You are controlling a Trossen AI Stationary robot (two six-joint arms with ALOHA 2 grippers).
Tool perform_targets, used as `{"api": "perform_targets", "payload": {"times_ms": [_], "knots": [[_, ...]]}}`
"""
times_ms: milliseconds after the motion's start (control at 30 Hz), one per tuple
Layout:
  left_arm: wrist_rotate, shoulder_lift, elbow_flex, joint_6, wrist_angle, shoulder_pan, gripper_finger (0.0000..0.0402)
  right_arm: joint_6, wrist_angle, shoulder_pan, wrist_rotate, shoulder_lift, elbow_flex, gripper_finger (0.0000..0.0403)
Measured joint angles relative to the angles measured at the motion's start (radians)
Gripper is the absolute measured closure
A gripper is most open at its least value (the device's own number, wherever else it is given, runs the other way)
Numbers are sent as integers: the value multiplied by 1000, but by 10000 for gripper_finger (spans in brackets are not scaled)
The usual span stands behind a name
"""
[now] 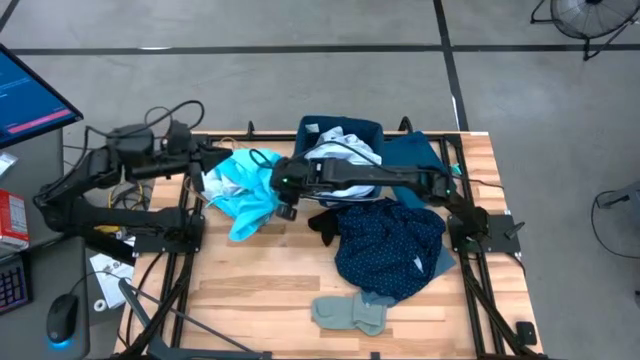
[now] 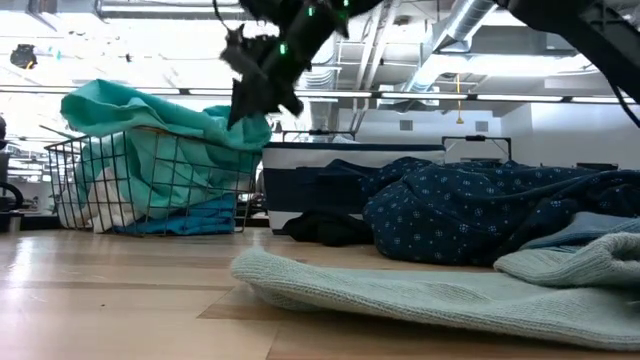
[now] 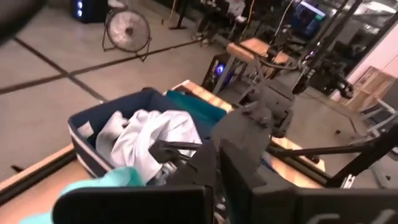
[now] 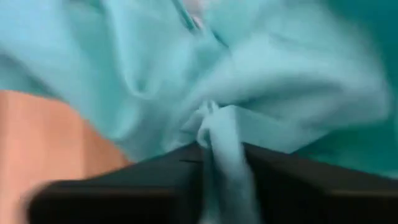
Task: Pick & Place Cloths
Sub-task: Put the blue shorts into the gold wire basket
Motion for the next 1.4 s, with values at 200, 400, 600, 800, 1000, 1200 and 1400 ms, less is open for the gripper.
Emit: {"api": "perform_targets", "payload": {"times_ms": [200, 400, 600, 800, 1000, 1200, 1400], "knots": [[-71, 0, 57, 42, 2, 0, 401, -60, 72, 7, -8, -7, 159, 395], [-148, -1, 82, 44, 14, 1, 401, -102, 239, -41, -35, 17, 210, 400], [-163, 7, 81, 70, 15, 1, 401, -89, 297, -78, -120, 105, 196, 401], [-168, 24, 81, 44, 3, 1, 401, -129, 219, -60, -130, 216, 192, 399], [-356, 30, 76, 102, -128, 1, 401, -197, 137, -43, -128, 147, 193, 362], [-398, 43, -10, 261, -133, 1, 396, -226, 157, -22, -112, -34, 197, 283], [-330, 119, -169, 359, -98, 2, 335, -225, 114, 14, -67, -143, 195, 185]]}}
